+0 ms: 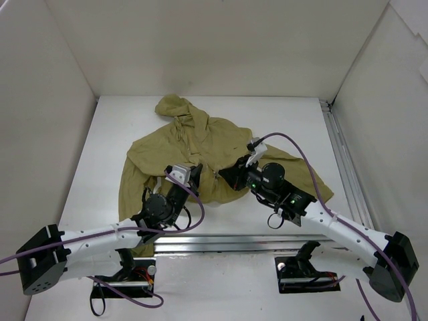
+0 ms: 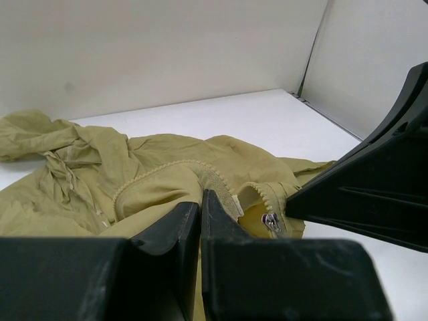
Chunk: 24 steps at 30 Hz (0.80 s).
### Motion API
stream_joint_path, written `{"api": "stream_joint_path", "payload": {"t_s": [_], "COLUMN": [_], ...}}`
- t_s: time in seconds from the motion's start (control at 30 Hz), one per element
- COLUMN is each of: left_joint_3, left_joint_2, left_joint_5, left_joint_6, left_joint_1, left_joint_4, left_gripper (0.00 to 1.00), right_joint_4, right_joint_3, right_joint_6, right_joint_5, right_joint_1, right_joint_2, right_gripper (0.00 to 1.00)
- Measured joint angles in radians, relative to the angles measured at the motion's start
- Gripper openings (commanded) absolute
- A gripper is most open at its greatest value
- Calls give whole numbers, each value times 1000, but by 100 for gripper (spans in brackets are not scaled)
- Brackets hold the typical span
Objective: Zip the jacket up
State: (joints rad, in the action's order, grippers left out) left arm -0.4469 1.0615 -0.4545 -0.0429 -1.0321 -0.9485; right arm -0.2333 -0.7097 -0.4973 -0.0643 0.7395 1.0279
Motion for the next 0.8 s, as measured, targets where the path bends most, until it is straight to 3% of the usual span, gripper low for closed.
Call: {"api": "stream_joint_path", "payload": {"t_s": [0.8], "left_joint_3": [0], "left_joint_2": [31], "left_joint_5": [-3], "left_joint_6": [33], "left_joint_1": [0], "left_joint_4": [-74], "left_gripper": [0], "right_joint_4": [-7], "right_joint_3": [-11], "right_joint_6": [-1], "right_joint_5": [4], "right_joint_1": [7], "right_joint_2": [8], "right_gripper": [0]}}
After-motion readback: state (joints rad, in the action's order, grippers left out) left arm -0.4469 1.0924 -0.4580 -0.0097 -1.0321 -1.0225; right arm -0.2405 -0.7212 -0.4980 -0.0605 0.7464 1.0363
